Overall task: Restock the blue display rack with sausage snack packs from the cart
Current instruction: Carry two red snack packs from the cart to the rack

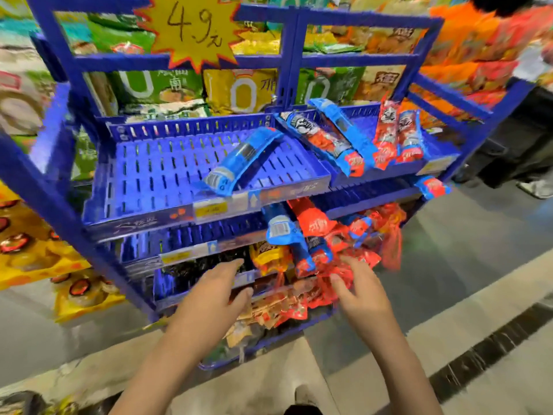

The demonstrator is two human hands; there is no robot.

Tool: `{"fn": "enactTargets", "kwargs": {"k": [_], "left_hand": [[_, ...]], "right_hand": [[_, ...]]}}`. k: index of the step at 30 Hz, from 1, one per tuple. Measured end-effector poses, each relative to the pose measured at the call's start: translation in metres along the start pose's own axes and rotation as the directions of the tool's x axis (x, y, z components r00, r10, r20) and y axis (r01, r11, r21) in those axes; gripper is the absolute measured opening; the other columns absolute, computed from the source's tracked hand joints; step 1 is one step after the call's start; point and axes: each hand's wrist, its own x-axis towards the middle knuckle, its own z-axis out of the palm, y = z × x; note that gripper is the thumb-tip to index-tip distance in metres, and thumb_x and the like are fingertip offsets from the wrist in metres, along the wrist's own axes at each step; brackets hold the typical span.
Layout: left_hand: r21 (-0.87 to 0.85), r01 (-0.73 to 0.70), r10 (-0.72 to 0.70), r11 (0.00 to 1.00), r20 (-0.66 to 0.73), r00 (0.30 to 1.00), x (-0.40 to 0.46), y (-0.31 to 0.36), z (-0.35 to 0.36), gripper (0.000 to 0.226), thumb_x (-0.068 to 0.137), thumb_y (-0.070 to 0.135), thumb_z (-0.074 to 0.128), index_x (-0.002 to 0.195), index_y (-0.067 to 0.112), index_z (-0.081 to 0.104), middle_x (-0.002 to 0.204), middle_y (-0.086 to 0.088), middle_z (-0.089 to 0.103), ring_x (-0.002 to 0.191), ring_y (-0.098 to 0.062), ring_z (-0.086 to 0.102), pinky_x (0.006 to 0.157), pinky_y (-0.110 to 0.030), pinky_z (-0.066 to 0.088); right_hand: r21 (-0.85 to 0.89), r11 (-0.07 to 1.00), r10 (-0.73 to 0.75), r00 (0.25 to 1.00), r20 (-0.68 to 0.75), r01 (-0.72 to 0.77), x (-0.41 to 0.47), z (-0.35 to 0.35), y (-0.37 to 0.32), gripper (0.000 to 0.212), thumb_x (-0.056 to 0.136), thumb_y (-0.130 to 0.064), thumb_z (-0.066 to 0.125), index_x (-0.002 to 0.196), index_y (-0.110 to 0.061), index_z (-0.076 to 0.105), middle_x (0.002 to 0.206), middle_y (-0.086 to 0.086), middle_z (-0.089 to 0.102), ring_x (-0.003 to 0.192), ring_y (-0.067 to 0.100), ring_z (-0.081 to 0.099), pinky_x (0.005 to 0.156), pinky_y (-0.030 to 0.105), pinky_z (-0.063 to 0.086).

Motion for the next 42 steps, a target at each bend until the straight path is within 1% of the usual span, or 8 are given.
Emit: {"fn": "enactTargets", "kwargs": {"k": [5,9,17,21,27,31,35,42], "left_hand": [[-0.008,-0.037,0.035,0.999,-0.127,0.991,0.024,0.071,-0.010,0.052,0.093,0.047,0.043,0.141,0.032,0.030,0.142,0.018,0.038,0.131,-0.002,0.035,0.102,-0.018,0.028],[0.002,-0.010,0.010,1.000,-0.179,0.984,0.055,0.120,-0.001,0.061,0.088,0.060,0.036,0.140,0.028,0.035,0.141,0.012,0.042,0.130,-0.008,0.039,0.102,-0.020,0.029],[0.106,0.237,-0.212,0.966,-0.206,0.955,0.120,0.165,0.044,0.056,0.093,0.036,0.049,0.140,0.008,0.035,0.140,-0.009,0.042,0.126,-0.027,0.041,0.105,-0.034,0.030],[0.151,0.367,-0.325,0.918,-0.247,0.913,0.139,0.162,0.049,0.050,0.094,0.040,0.045,0.133,0.009,0.040,0.129,-0.010,0.047,0.119,-0.029,0.045,0.099,-0.037,0.038],[0.253,0.490,-0.431,0.834,-0.256,0.865,0.163,0.161,0.051,0.040,0.097,0.040,0.040,0.102,0.003,0.056,0.105,-0.018,0.060,0.100,-0.034,0.054,0.077,-0.040,0.042],[0.278,0.483,-0.417,0.830,-0.265,0.869,0.168,0.157,0.056,0.037,0.097,0.038,0.040,0.088,0.005,0.056,0.098,-0.018,0.063,0.094,-0.035,0.057,0.072,-0.038,0.042],[0.223,0.492,-0.432,0.842,-0.270,0.860,0.169,0.159,0.057,0.037,0.096,0.039,0.042,0.096,0.004,0.055,0.103,-0.017,0.060,0.098,-0.034,0.055,0.072,-0.037,0.041],[-0.024,0.498,-0.483,0.867,-0.290,0.826,0.162,0.157,0.062,0.040,0.095,0.041,0.044,0.113,0.005,0.044,0.104,-0.017,0.057,0.093,-0.034,0.057,0.069,-0.036,0.041]], "right_hand": [[0.022,0.997,-0.073,0.995,-0.065,0.075,0.068,-0.057,0.017,0.046,0.085,-0.031,0.051,0.123,-0.005,0.058,0.120,0.013,0.060,0.112,0.031,0.055,0.099,0.042,0.041],[0.002,0.984,-0.173,0.964,-0.199,0.177,0.109,-0.114,0.031,0.047,0.083,-0.030,0.047,0.121,-0.004,0.058,0.119,0.013,0.060,0.112,0.029,0.055,0.099,0.036,0.037],[-0.061,0.949,-0.316,0.933,-0.173,0.310,0.202,-0.174,0.046,0.036,0.093,-0.024,0.051,0.123,-0.006,0.055,0.120,0.013,0.059,0.113,0.030,0.053,0.095,0.036,0.036],[-0.080,0.957,-0.286,0.953,-0.100,0.279,0.238,-0.172,0.039,0.037,0.094,-0.021,0.053,0.126,-0.005,0.050,0.121,0.015,0.056,0.112,0.032,0.051,0.092,0.037,0.036],[-0.209,0.961,-0.191,0.981,-0.019,0.183,0.261,-0.157,0.020,0.038,0.096,-0.027,0.046,0.122,0.001,0.046,0.115,0.020,0.050,0.096,0.033,0.048,0.069,0.036,0.034],[-0.334,0.932,-0.159,0.987,-0.019,0.143,0.263,-0.147,0.015,0.049,0.096,-0.035,0.046,0.128,0.003,0.044,0.126,0.021,0.050,0.115,0.037,0.046,0.089,0.041,0.041],[-0.417,0.902,-0.136,0.990,-0.031,0.111,0.262,-0.144,0.013,0.058,0.095,-0.040,0.047,0.134,0.002,0.039,0.132,0.019,0.048,0.122,0.035,0.042,0.096,0.042,0.040],[-0.344,0.934,-0.093,0.995,0.039,0.100,0.270,-0.155,0.018,0.053,0.086,-0.036,0.064,0.120,0.001,0.045,0.118,0.020,0.054,0.109,0.037,0.050,0.081,0.042,0.044]]}}
